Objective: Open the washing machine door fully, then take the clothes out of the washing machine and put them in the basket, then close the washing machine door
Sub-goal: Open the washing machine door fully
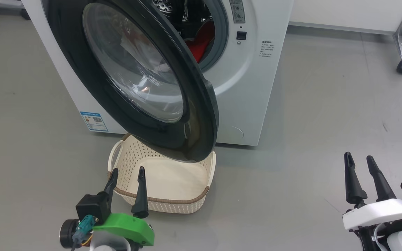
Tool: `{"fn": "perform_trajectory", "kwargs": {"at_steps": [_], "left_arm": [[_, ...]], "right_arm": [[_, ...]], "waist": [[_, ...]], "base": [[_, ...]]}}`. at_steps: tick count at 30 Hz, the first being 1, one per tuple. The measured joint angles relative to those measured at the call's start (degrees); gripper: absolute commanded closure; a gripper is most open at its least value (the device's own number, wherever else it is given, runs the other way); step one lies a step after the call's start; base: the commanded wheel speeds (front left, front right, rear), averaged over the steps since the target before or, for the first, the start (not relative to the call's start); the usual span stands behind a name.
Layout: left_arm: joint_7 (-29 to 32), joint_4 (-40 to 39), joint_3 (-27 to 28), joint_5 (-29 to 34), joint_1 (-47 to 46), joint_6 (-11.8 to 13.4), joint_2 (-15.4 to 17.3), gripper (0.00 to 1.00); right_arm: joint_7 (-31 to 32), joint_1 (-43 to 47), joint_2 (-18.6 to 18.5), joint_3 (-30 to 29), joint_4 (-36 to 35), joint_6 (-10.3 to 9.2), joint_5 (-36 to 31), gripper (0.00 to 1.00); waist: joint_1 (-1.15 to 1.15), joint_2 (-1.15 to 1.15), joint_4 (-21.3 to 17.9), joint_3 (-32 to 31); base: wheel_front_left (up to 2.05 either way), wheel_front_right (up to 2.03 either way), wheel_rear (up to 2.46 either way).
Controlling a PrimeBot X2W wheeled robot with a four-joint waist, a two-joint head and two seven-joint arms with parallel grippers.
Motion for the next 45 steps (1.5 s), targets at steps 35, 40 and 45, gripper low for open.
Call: {"fn": "perform_trajectory", "kwargs": {"at_steps": [35,40,45], "left_arm": [[0.0,-2.7,-5.7,0.1,-2.8,0.0,0.1,0.0],[0.0,-3.1,-6.3,-0.4,-3.4,0.0,0.1,0.0],[0.0,-3.8,-6.9,-0.6,-3.8,0.0,0.1,0.0]], "right_arm": [[14.7,-20.6,0.9,-1.0,-0.1,2.07,19.5,1.0],[19.5,-24.1,2.1,-2.1,1.5,2.07,26.0,1.0],[24.9,-27.4,4.8,-3.5,3.0,1.9,34.9,1.0]], "waist": [[0.0,0.0,6.9,9.1],[0.0,0.0,8.6,10.9],[0.0,0.0,10.3,12.6]], "base": [[0.0,0.0,0.0],[0.0,0.0,0.0],[0.0,0.0,0.0]]}}
